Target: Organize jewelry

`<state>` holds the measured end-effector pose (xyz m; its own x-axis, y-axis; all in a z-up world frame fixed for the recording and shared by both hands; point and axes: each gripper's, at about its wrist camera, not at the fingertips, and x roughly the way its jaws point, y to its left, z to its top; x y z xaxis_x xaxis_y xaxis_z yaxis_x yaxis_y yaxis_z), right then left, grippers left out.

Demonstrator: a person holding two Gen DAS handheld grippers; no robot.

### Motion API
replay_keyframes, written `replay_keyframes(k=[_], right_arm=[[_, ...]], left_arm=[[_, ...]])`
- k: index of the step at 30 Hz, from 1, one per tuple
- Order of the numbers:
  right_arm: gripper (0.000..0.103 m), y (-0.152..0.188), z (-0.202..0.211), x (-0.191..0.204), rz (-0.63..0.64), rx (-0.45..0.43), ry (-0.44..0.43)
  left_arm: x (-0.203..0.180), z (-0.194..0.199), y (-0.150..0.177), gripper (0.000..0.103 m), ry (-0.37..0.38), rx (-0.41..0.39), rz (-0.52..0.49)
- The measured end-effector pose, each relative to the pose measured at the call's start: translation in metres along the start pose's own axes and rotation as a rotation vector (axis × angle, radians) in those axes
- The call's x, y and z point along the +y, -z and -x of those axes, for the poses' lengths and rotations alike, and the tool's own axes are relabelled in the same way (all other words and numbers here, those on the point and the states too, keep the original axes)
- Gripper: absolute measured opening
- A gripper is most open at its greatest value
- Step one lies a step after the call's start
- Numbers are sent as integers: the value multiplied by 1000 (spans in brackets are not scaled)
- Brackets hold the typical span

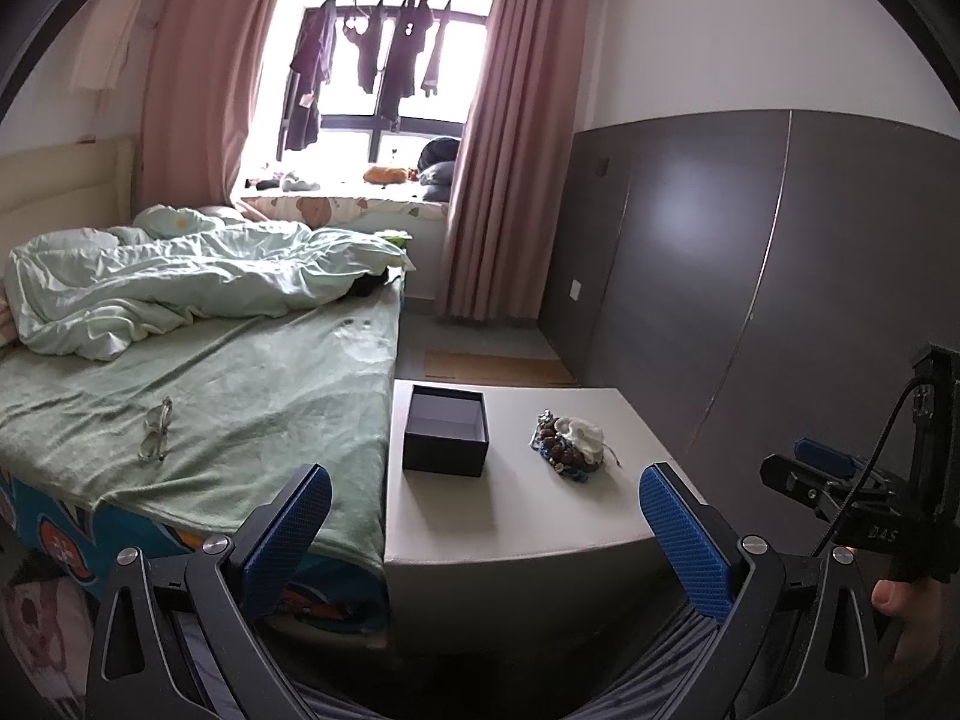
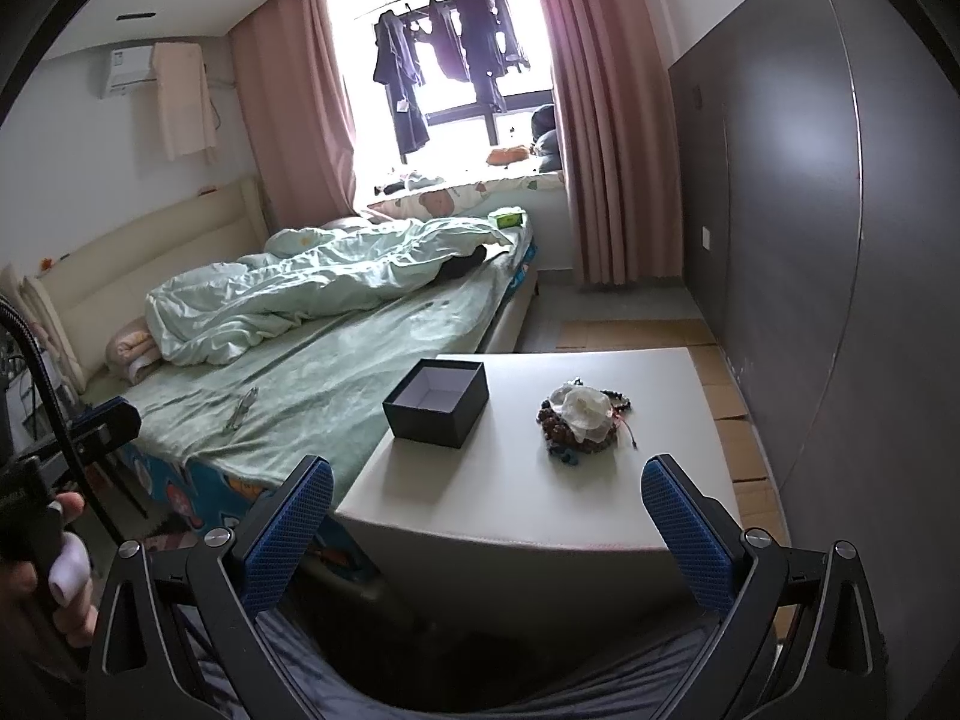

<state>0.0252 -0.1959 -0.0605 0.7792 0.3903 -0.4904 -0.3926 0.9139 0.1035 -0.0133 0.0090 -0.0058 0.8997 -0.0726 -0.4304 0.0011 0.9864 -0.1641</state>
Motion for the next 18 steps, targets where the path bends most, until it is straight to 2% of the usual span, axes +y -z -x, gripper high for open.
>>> replay_keyframes(k=[9,18], right_arm=[[103,0,0,-1,-5,6,-1],[103,0,-9,-9,-7,-8,35]], left_arm=[[4,-2,-1,103,5,4,-8],[1,-27,-9,103,36,35,-40]])
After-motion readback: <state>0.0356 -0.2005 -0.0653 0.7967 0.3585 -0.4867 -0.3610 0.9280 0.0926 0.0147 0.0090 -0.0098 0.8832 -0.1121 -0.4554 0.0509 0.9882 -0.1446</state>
